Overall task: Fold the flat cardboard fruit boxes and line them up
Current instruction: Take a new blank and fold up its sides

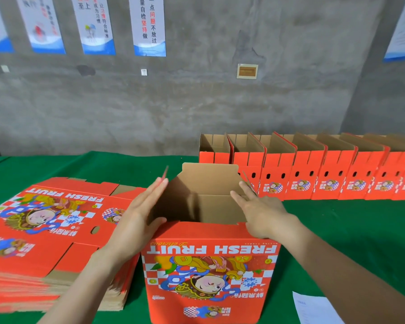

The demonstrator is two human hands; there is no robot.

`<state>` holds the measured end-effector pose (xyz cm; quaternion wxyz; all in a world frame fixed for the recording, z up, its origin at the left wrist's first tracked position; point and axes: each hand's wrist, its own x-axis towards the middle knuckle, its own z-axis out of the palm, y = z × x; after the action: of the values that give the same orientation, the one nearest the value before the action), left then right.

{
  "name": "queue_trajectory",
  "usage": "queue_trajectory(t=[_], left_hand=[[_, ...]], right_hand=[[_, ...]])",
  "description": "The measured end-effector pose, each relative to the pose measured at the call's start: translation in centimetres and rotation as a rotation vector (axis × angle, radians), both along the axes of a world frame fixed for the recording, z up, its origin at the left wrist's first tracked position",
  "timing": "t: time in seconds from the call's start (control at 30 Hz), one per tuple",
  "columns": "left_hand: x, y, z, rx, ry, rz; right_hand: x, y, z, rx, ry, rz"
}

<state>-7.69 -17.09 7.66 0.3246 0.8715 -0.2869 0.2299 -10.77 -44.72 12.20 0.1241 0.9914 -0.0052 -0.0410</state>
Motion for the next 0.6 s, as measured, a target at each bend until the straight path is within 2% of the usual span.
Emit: queue_trajectory(t=[0.07,0.17,0.33,0.47,0.53,0.6], left_hand=[[0.0,0.3,-0.1,0.03,0.013,-0.068],[0.2,0.4,0.0,0.054,0.168,-0.115],[2.7,-0.1,1.4,0.148,0.182,0.029],[4.4,-2.3,2.0,0.496,0.274,0.215],[4.9,-2.9,1.6,0.462,0.385,0.175],[5.3,-3.1,1.2,0.376,0.455,0.122]], right_hand=[[0.3,0.4,0.3,0.0,0.031,-0.007],[0.1,0.8,0.9,-0.02,0.044,-0.002],[0.0,0.9,0.9,-0.018,0.02,0.013],[-0.3,0.4,-0.2,0.004,-0.044,0.041],[-0.5,-0.4,-1.1,0.045,-0.107,0.099],[-0.7,-1.3,-1.8,0.145,-0.228,0.262]])
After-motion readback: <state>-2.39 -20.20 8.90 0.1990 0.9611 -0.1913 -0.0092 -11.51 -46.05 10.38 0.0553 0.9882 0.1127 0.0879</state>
